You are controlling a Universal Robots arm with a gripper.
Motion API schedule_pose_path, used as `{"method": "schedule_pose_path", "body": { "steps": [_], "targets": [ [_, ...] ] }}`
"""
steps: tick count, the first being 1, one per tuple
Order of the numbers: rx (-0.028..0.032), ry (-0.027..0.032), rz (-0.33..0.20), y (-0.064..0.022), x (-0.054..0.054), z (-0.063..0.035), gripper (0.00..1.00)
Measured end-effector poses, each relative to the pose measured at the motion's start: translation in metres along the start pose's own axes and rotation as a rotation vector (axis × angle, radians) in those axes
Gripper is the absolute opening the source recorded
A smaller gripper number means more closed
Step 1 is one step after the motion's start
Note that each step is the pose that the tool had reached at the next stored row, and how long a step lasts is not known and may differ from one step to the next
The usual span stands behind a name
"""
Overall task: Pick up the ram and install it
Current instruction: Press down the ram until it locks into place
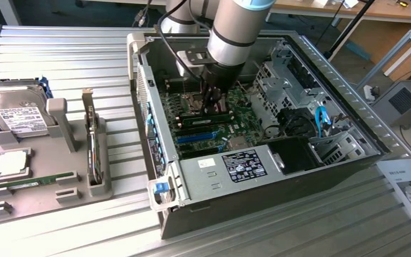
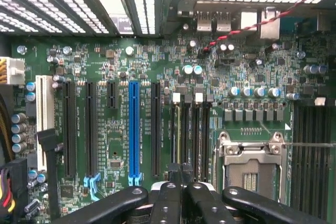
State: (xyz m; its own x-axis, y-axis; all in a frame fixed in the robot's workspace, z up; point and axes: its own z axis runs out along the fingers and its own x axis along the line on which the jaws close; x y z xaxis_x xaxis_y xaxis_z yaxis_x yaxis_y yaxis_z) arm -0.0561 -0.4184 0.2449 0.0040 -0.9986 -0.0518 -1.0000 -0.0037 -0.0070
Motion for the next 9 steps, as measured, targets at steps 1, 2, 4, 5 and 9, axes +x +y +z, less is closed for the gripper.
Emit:
{"method": "schedule_pose_path", "body": {
  "steps": [1, 2, 4, 5, 9],
  "targets": [
    [0.0, -0.0001, 0.0, 0.0025, 0.0, 0.0, 0.11],
    [0.0001, -0.0002, 0.0, 0.0048, 0.0, 0.0, 0.11],
    [0.0002, -0.0002, 0.0, 0.0096, 0.0, 0.0, 0.11],
    [0.0003, -0.0002, 0.0, 0.0117, 0.0, 0.0, 0.11],
    [0.0008, -0.0002, 0.0, 0.0212, 0.0, -0.0001, 0.11]
  ]
}}
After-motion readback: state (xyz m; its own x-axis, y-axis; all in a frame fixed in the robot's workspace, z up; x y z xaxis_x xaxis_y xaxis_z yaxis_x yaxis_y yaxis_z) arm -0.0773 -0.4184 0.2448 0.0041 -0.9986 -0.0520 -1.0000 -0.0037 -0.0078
